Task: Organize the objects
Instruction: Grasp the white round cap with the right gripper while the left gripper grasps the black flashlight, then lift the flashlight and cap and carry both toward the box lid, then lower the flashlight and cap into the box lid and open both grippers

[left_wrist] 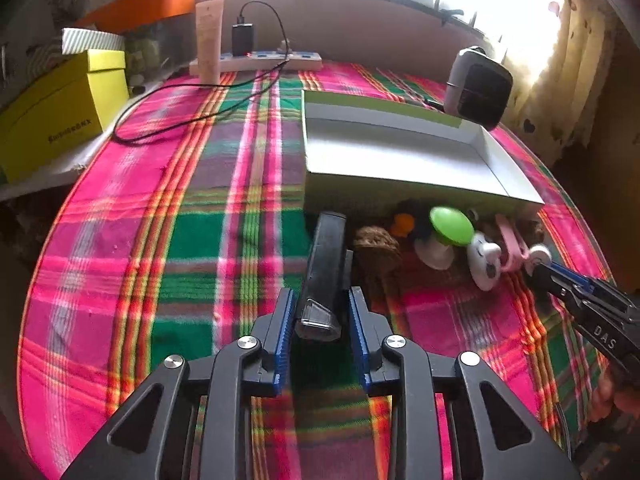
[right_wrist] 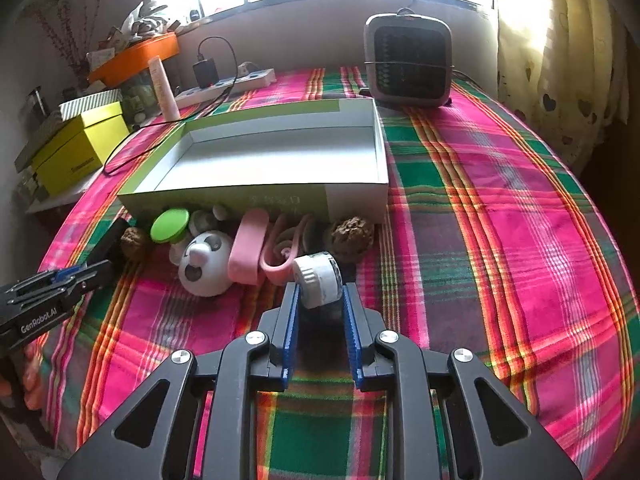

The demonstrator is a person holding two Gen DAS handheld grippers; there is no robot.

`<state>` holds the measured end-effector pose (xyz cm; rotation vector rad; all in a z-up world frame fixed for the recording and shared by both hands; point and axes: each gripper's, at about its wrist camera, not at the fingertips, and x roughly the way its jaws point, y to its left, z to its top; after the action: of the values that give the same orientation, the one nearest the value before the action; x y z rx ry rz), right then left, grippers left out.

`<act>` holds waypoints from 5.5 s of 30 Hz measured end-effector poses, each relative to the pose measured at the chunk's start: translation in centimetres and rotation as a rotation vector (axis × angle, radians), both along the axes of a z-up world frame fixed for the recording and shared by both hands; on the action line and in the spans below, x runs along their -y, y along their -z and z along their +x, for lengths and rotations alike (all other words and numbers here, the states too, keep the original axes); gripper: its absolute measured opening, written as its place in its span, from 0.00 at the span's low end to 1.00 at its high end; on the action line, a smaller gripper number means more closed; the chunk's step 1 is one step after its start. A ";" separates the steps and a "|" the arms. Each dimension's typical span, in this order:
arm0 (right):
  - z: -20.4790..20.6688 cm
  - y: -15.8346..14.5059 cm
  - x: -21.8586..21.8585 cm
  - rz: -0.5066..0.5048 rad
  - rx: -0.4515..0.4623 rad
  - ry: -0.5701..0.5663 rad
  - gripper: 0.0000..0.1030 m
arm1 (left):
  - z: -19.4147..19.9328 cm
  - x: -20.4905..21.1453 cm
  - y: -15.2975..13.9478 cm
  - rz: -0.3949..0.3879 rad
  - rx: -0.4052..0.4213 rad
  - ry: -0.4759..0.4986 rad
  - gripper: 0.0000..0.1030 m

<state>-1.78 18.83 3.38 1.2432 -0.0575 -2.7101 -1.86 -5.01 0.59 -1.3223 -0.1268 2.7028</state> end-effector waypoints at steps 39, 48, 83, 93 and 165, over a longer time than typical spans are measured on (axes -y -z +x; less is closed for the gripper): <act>0.3 0.5 0.9 -0.008 0.010 -0.055 0.21 | -0.9 -1.4 0.0 -0.090 -0.011 -0.008 0.21; 0.4 0.4 0.9 -0.011 0.003 -0.057 0.21 | -0.4 -1.3 -0.3 -0.070 -0.012 -0.008 0.21; 0.3 -2.3 2.0 -0.015 -0.068 -0.106 0.19 | 0.2 -1.5 -4.1 -0.028 -0.112 0.000 0.21; -1.9 -3.8 2.8 -0.002 -0.103 -0.129 0.19 | -2.3 -2.1 -5.1 -0.006 -0.132 0.020 0.21; -17.8 -0.3 6.9 0.068 0.062 -0.167 0.20 | -16.7 -4.1 -1.5 -0.020 -0.006 0.055 0.30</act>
<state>-19.56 11.97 3.70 1.2883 0.1266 -2.5507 -18.56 -0.89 2.11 -1.3033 -0.0620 2.6690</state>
